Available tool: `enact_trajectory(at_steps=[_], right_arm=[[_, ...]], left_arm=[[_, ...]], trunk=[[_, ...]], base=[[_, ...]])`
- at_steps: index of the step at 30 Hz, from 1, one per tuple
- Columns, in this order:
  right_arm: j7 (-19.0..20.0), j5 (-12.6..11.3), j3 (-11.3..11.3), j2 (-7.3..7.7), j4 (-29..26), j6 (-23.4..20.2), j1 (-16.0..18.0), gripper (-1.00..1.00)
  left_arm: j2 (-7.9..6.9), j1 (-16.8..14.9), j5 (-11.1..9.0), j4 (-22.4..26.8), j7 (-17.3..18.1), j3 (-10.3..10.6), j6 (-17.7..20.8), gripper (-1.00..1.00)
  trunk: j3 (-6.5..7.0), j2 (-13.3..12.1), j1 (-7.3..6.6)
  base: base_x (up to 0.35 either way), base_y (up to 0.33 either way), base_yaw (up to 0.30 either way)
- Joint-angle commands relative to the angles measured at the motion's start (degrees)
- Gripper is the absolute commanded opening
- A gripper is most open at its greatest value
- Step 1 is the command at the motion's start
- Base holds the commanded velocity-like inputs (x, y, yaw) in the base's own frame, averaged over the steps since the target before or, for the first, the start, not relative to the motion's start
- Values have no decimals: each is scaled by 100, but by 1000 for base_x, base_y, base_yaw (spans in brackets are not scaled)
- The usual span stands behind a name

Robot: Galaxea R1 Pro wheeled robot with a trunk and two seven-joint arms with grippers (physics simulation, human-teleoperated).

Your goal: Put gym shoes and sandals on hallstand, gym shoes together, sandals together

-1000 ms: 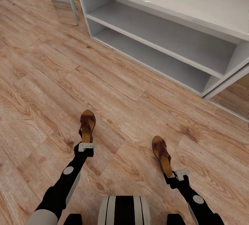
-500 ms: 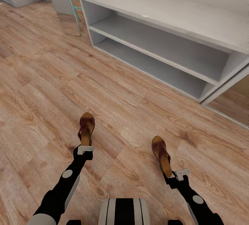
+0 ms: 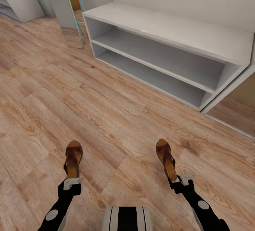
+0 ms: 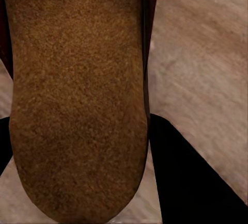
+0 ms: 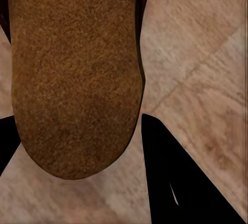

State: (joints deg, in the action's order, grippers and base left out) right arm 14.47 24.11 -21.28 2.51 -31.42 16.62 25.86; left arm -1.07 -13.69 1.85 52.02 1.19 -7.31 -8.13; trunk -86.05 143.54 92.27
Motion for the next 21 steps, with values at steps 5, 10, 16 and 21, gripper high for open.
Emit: enact_trajectory(at_steps=[5,10,16,21], right_arm=[[29,22,-58,-5,5,477,-420,-100],[26,14,-209,-6,10,953,-829,-100],[48,8,-622,-11,14,1067,-1104,-100],[58,9,-768,-13,29,1079,-1243,-100]], left_arm=[[0,306,51,-568,7,-270,-662,-100],[0,530,39,-895,-6,-493,-1098,-100],[9,693,45,-1243,-5,-819,-1588,-100],[3,846,62,-1548,-17,-907,-2094,-100]], trunk=[[153,-6,-13],[309,-13,-26],[495,-21,-42],[651,-27,-55]], base=[[0,0,-87],[0,0,-80],[0,0,-75],[0,0,-36]])
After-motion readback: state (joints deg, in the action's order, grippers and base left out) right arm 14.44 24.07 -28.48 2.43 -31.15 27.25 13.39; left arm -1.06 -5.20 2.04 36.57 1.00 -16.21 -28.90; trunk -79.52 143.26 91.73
